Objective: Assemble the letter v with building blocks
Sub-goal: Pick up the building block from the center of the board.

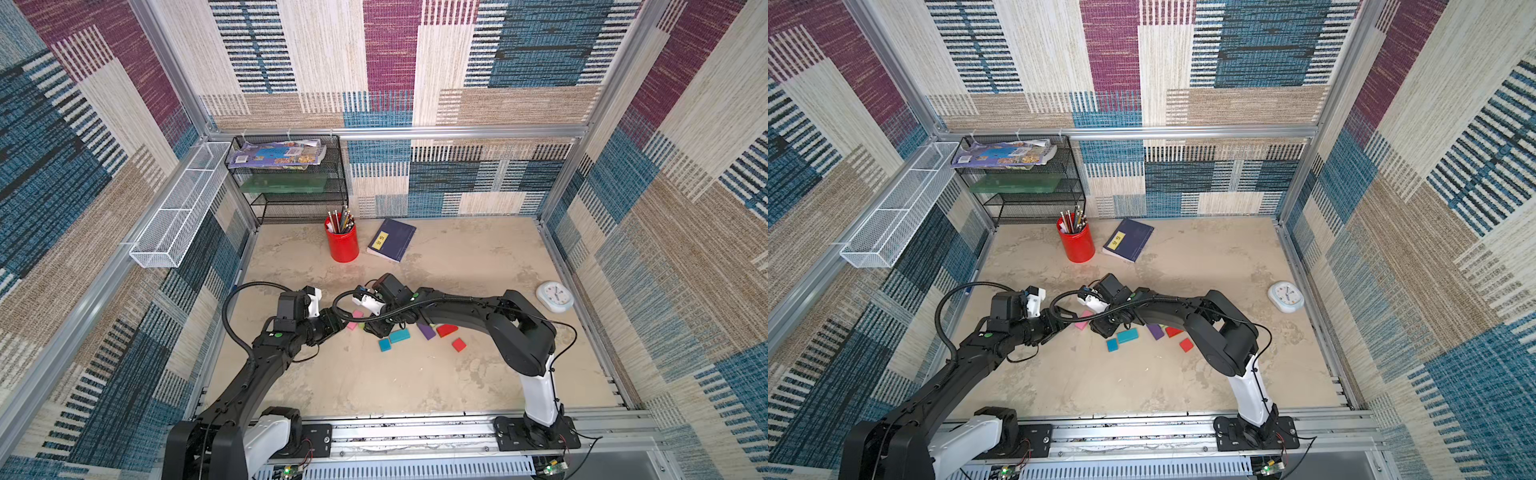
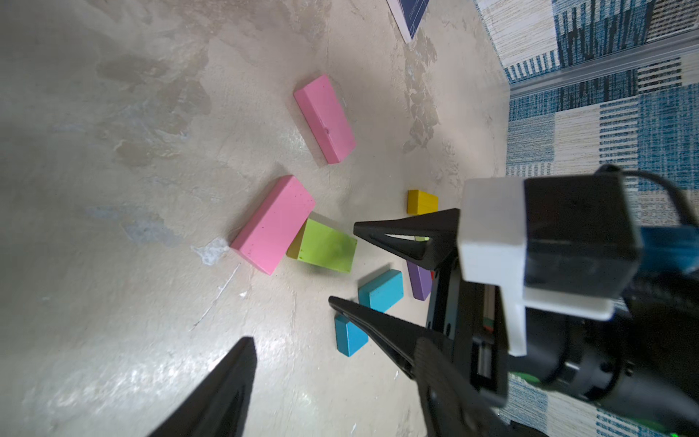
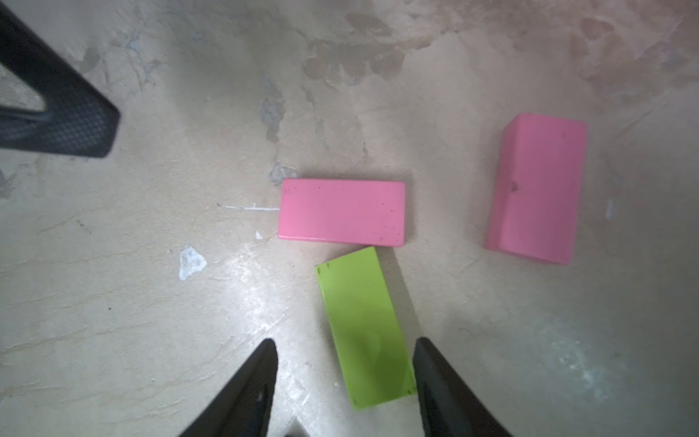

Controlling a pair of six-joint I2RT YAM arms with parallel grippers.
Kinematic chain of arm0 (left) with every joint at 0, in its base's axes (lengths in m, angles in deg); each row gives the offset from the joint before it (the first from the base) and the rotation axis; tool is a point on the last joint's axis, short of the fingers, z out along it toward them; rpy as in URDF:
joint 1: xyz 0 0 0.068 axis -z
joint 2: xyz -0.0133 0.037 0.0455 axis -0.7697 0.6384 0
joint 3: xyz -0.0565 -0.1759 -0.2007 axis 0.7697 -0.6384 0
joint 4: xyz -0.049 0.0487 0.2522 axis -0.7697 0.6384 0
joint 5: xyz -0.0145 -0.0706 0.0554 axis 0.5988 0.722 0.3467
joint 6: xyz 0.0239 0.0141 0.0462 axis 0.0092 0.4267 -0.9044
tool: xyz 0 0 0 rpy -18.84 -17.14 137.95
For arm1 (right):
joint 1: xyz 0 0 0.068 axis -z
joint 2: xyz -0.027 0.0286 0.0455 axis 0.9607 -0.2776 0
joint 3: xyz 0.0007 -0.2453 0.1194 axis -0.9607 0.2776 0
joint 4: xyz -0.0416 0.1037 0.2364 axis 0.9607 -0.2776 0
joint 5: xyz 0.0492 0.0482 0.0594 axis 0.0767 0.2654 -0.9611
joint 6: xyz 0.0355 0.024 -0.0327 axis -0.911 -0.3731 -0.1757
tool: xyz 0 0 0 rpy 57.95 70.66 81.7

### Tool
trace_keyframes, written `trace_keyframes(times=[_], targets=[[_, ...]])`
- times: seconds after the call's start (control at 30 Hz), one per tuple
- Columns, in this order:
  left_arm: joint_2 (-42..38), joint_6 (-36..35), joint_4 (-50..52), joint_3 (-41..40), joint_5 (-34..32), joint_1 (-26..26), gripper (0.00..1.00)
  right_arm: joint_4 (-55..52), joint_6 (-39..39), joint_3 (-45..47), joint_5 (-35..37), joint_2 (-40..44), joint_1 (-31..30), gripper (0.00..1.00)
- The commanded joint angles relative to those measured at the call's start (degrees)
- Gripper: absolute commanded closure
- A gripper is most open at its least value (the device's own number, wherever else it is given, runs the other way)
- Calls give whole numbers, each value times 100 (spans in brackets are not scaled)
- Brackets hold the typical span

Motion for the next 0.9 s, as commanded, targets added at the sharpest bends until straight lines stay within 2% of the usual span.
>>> trace_keyframes(times=[0.0, 0.33, 0.47, 0.57, 0.73, 0.87], targets=[[20, 25, 61, 46, -23, -11, 30, 34, 71, -74, 136, -84, -15, 39], [86, 20, 97, 33, -66, -11, 30, -28, 168, -43, 476, -252, -80, 40], [120, 14, 106, 15, -79, -9, 30, -61, 206, -19, 552, -264, -124, 43], [147, -7, 125, 6, -126, -11, 30, -105, 218, 4, 594, -274, -138, 49], [227, -50, 123, 23, -147, -11, 30, -85, 212, 232, 595, -78, -144, 70], [297, -69, 100, 50, -152, -10, 30, 16, 182, 478, 705, 239, -147, 77]])
